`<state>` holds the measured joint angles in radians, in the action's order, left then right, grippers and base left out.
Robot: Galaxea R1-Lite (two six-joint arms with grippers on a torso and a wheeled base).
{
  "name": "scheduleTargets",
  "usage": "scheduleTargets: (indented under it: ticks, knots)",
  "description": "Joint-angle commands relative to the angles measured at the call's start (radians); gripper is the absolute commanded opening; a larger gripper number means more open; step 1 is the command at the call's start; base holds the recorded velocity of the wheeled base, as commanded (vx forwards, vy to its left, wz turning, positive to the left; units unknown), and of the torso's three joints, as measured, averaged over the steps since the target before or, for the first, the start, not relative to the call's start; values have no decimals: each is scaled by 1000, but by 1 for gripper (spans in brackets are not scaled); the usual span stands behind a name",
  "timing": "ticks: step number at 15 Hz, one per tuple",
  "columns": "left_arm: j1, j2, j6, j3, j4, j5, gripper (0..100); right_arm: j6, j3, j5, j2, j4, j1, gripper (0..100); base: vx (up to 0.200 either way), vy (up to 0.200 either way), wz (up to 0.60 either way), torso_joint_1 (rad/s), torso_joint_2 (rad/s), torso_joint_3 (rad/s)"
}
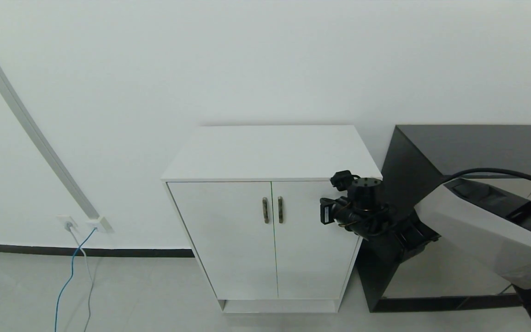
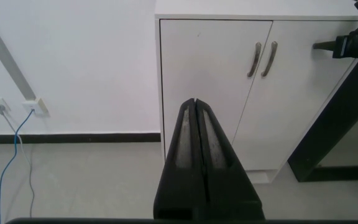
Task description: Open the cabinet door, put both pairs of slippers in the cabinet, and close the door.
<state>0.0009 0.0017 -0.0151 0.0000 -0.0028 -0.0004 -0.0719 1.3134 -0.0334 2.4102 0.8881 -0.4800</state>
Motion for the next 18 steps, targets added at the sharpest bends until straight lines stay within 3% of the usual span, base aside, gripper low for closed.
scheduleTargets:
  ticks: [1,11,18]
  knots:
    - [1,0,0,0,0,-1,0,0,-28,1,-25,2,-2,0,0,0,0,0,0,0]
    - [1,0,0,0,0,-3,0,-3,-476,-10,-275,190,49,0,0,0,0,0,0,0]
    - [1,0,0,0,0,-1,0,0,-887,-14,-500,367,207,0,0,0,0,0,0,0]
